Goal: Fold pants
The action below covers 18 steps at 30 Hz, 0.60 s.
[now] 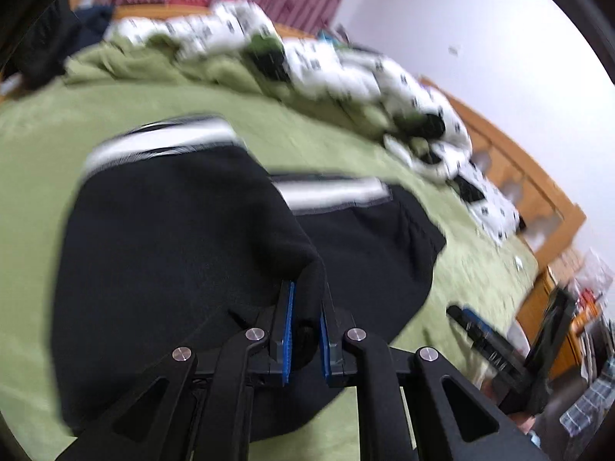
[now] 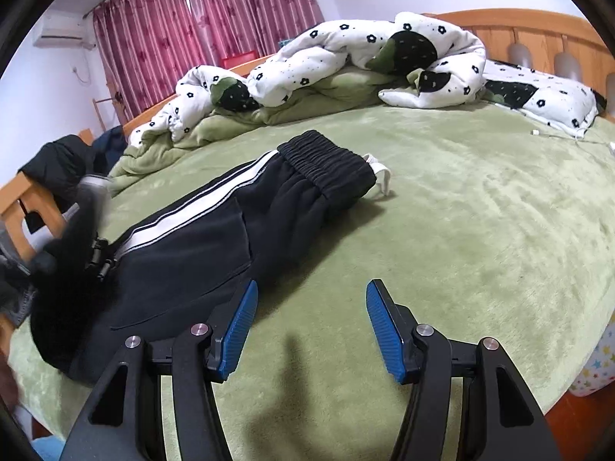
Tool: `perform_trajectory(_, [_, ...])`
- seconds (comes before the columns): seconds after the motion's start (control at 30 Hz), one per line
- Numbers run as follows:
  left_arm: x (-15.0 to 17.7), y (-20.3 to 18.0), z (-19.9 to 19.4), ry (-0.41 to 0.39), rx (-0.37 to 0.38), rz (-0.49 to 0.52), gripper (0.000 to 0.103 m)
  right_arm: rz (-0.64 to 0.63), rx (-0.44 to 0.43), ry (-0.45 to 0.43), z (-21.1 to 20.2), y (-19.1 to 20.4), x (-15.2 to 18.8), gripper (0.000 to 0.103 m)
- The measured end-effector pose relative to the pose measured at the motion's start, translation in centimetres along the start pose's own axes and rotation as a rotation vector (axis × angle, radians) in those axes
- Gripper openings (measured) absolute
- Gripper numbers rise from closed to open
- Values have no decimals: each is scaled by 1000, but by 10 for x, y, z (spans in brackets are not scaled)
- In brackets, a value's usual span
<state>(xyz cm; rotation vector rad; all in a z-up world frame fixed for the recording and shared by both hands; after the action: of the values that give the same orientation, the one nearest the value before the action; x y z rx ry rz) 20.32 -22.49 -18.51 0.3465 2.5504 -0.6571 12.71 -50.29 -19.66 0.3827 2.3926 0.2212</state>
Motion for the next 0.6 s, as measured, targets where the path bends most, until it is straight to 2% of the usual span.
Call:
perform_trajectory(0.03, [10, 1, 6, 27, 7, 4, 11, 3, -6, 6, 1, 2, 1, 58])
perform_trajectory(0.1, [20, 4, 4, 30, 59, 4, 14, 5, -30, 23, 3, 8, 1, 58])
perform_trajectory(0.17, [24, 5, -17, 13, 188, -6, 25, 1, -63, 31, 4, 20, 2, 58])
perform_trajectory(0.2, [25, 9, -33, -1, 247, -14, 37, -4, -82, 35, 5, 27, 2, 58])
perform_trajectory(0.23, [24, 10, -42, -18, 249, -16, 49, -11, -96, 38, 5, 33, 3, 58])
perform_trajectory(0.33, [27, 33, -78, -104, 149, 14, 61, -46, -161, 56, 10, 64, 4, 58])
perform_trajectory(0.43, [40, 74, -101, -141, -22, 7, 63, -63, -238, 88, 17, 98, 5, 58])
perform_trajectory(0.5, [54, 102, -106, -131, -92, -29, 63, -65, -289, 114, 24, 121, 7, 59])
perform_trajectory(0.6, [74, 133, -107, -93, -139, -55, 63, -69, -347, 156, 37, 153, 11, 64])
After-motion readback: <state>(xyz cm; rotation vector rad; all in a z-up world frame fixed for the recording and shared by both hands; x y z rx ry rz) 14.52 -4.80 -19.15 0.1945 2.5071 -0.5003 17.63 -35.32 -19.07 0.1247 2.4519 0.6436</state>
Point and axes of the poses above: each gripper's, at about its wrist camera, not at the fingertips, and z roughly the way its jaws point, y to its left, x to its underside, the point moved 8 cm from there along z, roughly the way its jaws point, and after that the axes turned 11 degrees about y, right-handed, at the moved point
